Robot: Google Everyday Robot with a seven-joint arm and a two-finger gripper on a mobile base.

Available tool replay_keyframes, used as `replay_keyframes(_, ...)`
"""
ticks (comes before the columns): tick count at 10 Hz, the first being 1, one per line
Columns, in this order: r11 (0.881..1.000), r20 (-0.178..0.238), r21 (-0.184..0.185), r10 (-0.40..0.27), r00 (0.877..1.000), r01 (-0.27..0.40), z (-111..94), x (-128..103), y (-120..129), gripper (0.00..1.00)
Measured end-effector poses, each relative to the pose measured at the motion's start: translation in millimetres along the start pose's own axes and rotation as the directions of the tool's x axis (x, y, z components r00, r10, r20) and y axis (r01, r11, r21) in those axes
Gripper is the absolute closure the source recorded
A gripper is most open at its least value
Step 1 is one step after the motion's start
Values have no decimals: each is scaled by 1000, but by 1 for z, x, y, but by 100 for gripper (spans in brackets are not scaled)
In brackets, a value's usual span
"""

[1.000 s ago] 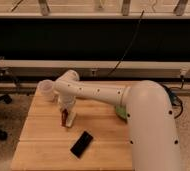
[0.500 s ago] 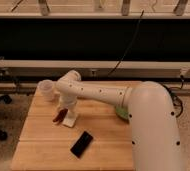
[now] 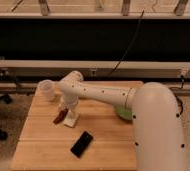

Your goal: Place the pepper on the white sponge

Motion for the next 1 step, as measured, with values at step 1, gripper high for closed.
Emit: replay_keyframes(1,1000,6,-9,-2,1000,3,-1,2,3,28)
